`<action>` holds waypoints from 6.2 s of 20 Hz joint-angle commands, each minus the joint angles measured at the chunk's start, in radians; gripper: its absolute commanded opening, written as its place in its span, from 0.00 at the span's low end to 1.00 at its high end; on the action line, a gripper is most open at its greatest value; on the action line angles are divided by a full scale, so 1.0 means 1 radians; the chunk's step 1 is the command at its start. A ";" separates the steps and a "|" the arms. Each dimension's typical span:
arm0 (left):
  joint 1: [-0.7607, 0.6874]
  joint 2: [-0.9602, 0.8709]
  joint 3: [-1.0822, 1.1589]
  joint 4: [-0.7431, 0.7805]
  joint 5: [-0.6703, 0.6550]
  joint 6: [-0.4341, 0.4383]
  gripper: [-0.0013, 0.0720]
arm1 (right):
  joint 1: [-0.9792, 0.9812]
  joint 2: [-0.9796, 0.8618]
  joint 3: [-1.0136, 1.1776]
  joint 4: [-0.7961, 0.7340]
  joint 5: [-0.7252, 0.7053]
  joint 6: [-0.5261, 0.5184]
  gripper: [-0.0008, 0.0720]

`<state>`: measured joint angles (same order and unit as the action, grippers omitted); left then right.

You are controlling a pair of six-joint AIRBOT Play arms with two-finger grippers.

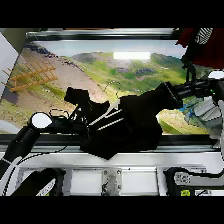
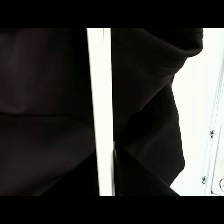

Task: Fold the clothes and pants, and hang the long-sleeved shirts on hangers.

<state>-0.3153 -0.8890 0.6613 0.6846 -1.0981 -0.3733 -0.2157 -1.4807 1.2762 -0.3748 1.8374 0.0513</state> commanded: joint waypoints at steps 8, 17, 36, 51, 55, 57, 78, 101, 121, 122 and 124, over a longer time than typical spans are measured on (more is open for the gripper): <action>-0.001 0.000 0.001 -0.003 0.002 0.000 0.03 | 0.001 0.000 0.000 0.021 0.005 0.001 0.04; -0.001 0.000 0.001 0.005 0.002 -0.002 0.61 | 0.001 0.000 0.000 0.021 0.003 0.000 0.04; 0.343 0.148 0.066 0.005 0.110 -0.370 0.65 | 0.001 0.001 0.000 0.021 -0.001 0.001 0.03; -0.279 0.068 0.061 0.450 0.374 -1.609 0.61 | 0.001 0.001 0.000 0.151 -0.060 0.001 0.03; -0.296 -0.035 0.141 0.449 0.385 -1.617 0.62 | 0.001 0.001 0.000 0.151 -0.057 0.001 0.03; -0.296 -0.068 0.168 0.447 0.383 -1.617 0.62 | 0.001 0.001 0.000 0.151 -0.056 0.001 0.03; -0.193 -0.034 0.171 0.513 0.130 -1.650 0.03 | 0.003 0.070 0.001 0.274 -0.150 0.090 0.03; 0.308 -0.025 0.228 0.528 0.050 -1.360 0.04 | 0.110 0.212 0.001 0.283 -0.287 0.264 0.03; 0.091 -0.147 0.971 0.652 -0.248 -1.284 0.03 | 0.284 0.223 -0.349 0.596 -0.441 -0.039 0.03; 0.067 -0.170 1.011 0.665 -0.267 -1.284 0.03 | 0.306 0.224 -0.349 0.609 -0.454 -0.041 0.03; 0.026 -0.213 1.082 0.683 -0.321 -1.284 0.03 | 0.337 0.223 -0.349 0.647 -0.453 -0.052 0.03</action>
<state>-0.2222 -1.0451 1.6382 1.3174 -1.3445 -1.6581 0.0685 -1.2579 0.9325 0.2100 1.4078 0.0250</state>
